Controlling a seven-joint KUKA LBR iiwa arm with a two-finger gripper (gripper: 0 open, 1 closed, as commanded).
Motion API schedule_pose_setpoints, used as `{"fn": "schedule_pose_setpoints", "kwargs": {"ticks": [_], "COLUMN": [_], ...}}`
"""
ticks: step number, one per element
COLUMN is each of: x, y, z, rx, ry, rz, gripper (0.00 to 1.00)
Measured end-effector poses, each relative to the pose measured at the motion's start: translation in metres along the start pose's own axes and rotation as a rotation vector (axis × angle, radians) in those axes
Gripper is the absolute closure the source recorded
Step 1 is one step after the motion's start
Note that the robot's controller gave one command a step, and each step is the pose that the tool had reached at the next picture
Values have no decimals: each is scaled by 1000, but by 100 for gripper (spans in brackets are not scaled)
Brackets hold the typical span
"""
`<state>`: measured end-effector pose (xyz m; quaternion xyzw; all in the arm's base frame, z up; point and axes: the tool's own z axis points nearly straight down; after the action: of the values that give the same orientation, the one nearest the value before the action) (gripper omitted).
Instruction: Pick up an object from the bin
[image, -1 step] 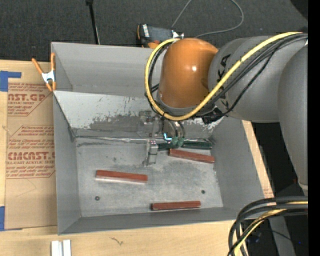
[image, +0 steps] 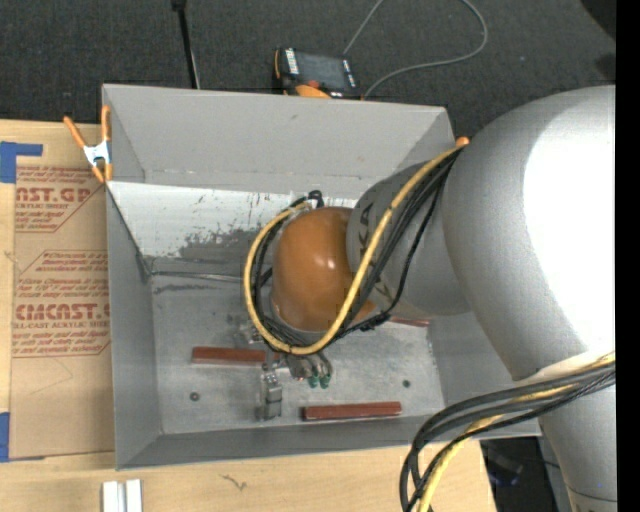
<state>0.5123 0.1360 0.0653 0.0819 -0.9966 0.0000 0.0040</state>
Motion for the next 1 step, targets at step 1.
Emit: {"fn": "schedule_pose_setpoints", "kwargs": {"ticks": [1], "x": [-3], "y": [-1], "z": [-5], "rx": [-1], "ry": [-8], "rz": [3], "gripper": [100]}}
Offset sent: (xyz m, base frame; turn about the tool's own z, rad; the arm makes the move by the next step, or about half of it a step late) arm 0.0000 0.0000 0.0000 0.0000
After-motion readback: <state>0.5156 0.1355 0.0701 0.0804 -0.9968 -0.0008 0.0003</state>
